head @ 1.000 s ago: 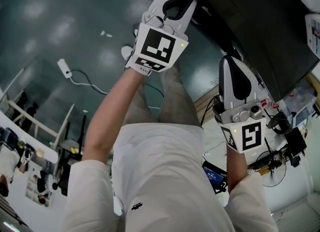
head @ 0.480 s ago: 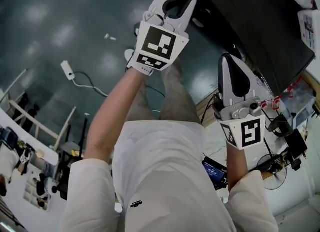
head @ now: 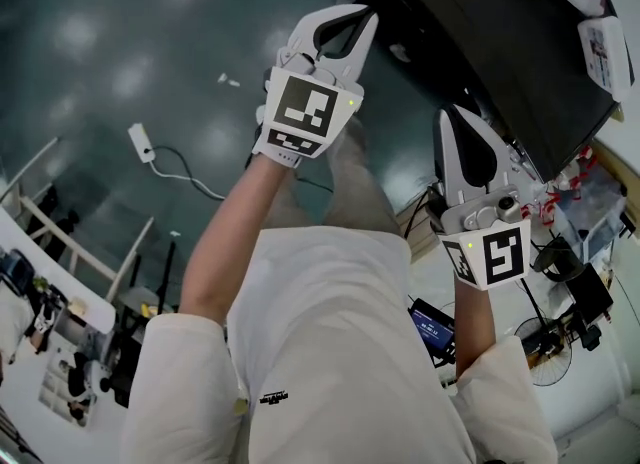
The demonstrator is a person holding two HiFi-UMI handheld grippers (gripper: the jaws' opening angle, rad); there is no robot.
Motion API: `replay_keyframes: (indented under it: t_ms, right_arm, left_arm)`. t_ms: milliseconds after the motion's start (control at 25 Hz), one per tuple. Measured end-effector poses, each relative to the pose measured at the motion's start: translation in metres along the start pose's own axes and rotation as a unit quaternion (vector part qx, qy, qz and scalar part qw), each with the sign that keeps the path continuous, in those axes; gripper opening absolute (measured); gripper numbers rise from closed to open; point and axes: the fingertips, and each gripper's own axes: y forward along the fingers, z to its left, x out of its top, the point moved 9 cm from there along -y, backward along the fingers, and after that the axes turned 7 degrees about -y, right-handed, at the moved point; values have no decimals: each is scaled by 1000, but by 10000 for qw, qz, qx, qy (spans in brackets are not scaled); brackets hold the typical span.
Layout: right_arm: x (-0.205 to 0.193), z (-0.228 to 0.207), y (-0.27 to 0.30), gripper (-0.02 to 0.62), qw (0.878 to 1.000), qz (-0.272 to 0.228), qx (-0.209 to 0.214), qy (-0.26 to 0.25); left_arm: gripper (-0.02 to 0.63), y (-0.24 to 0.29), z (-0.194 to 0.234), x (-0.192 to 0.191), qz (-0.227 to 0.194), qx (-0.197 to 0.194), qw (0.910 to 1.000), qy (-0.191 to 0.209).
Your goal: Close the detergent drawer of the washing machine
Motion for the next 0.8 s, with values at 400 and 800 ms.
replay_keyframes:
  t_ms: [400, 800]
  right_arm:
    - [41, 19, -5, 2, 9992, -231, 19, -334]
    - [68, 40, -19, 2, 9963, -140, 173, -827]
  left_arm:
    - [18, -59, 1, 22, -64, 197, 9998, -15]
    - [18, -124, -7, 57, -298, 442, 9980, -341]
